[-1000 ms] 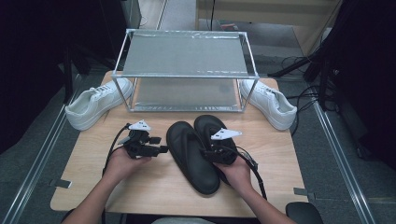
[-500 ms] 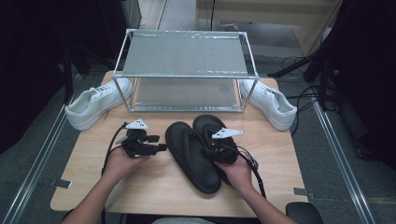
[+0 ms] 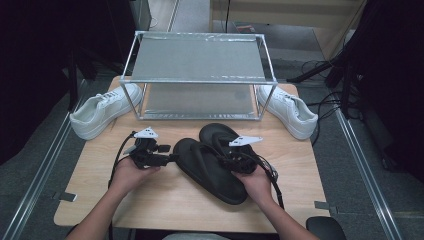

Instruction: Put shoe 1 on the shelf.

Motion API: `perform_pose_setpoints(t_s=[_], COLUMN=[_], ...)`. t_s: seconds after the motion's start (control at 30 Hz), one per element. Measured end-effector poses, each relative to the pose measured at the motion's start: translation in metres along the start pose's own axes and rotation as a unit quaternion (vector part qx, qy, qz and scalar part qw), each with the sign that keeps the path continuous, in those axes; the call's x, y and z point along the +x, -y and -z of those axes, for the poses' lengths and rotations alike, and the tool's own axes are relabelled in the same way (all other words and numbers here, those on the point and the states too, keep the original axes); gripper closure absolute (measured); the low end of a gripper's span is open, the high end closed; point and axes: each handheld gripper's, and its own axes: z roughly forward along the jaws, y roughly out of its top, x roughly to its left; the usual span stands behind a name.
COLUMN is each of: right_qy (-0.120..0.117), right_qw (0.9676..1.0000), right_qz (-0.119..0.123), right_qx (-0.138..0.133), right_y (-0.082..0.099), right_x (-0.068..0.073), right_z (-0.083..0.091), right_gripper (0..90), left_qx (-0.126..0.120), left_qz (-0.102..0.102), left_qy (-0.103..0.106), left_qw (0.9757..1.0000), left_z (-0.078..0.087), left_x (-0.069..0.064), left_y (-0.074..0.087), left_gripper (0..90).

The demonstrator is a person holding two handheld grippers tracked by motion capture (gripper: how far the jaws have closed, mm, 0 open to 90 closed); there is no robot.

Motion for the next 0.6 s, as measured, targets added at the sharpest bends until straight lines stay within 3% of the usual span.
perform_pose_setpoints(t_s=[0.6], right_qy=[0.004], right_qw=[0.9997], right_qz=[-0.018], right_qx=[-0.017], right_y=[-0.01], right_x=[-0.014], right_z=[0.012], right_gripper=[75.3], left_qx=[0.009], left_qz=[0.002], left_qy=[-0.003], left_qw=[1.0], left_z=[0.0], left_x=[0.001], left_y=[0.001], left_gripper=[40.9])
